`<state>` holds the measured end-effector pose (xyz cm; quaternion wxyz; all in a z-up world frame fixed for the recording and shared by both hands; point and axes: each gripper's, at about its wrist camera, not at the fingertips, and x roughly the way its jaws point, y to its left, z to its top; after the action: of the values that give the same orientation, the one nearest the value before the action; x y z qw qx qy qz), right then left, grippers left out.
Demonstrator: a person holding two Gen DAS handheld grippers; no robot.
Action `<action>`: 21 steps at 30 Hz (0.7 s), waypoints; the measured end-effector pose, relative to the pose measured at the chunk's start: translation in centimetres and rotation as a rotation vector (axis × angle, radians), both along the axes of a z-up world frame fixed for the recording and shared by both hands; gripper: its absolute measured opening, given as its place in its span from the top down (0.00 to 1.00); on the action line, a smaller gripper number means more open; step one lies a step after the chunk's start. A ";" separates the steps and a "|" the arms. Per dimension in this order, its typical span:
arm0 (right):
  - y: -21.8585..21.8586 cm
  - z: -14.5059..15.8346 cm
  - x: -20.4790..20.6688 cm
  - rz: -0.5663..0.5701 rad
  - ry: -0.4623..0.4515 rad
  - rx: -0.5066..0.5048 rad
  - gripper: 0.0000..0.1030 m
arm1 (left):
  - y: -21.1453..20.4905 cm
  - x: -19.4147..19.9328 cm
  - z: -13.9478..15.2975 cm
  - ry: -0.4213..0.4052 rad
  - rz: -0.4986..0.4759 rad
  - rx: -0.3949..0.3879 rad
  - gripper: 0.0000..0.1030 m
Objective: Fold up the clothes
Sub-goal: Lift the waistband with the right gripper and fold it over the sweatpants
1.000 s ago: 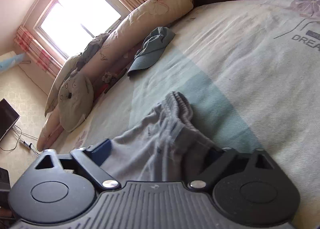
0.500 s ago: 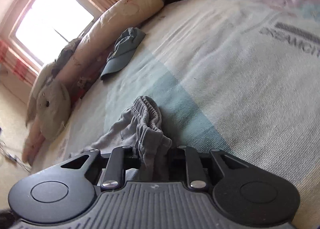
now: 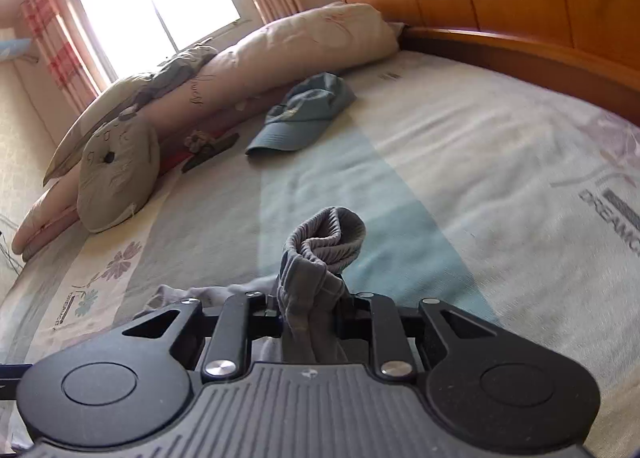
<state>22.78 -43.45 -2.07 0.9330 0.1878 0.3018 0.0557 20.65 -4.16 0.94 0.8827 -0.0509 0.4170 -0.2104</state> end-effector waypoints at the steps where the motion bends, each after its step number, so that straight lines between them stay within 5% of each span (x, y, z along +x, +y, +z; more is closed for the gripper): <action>1: 0.8 0.5 -0.1 0.005 -0.010 -0.013 0.76 | 0.6 -0.3 0.0 -0.002 -0.008 -0.001 0.20; 11: 10.7 4.7 -2.1 0.048 -0.076 -0.133 0.76 | 8.7 -2.7 -0.3 0.003 -0.093 -0.035 0.19; 21: 21.6 6.3 -3.3 0.147 -0.095 -0.264 0.76 | 15.1 -4.2 -0.9 0.038 -0.202 0.038 0.17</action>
<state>19.50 -21.82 4.19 0.9562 0.0381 0.2750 0.0922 16.46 10.96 0.06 0.8498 0.0041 0.4406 -0.2893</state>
